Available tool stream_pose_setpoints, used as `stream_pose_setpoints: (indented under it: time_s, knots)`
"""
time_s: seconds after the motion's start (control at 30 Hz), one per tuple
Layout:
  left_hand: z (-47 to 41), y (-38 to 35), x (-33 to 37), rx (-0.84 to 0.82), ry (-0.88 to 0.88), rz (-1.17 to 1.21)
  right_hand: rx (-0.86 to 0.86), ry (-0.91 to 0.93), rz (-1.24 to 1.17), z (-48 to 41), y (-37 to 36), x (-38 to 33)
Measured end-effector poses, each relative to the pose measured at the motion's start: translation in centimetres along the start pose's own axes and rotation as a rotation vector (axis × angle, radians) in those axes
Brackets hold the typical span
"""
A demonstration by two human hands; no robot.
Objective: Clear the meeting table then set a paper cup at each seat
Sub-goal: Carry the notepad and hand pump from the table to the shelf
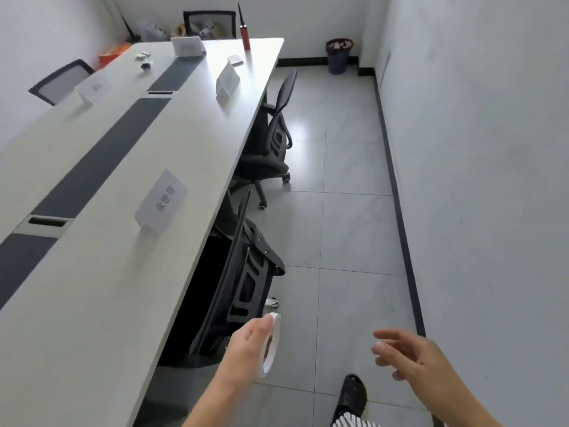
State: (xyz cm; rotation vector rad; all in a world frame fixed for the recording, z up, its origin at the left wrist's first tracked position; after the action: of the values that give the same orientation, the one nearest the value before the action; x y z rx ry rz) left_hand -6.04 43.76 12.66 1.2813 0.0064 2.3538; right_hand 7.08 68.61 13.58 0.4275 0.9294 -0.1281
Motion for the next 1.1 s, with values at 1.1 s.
stream_pose_setpoints:
  time_s: [1.1]
  knots:
    - [-53.0, -16.0, 44.7, -0.05, -0.134, -0.108, 0.079, -0.011, -0.065, -55.5, 22.0, -27.3]
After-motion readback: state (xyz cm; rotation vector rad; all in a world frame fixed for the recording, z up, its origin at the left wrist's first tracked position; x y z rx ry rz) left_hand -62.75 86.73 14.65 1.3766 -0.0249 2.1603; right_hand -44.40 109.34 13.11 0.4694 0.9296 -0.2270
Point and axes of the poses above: each hand's wrist, its own z-axis away from the middle knuckle, its own y-axis out of the back of the hand, x = y × z, the point moved 2 cm from there along -z, towards the middle knuckle, and after that the axes turned 4 degrees about x, right-handed, at the moved point
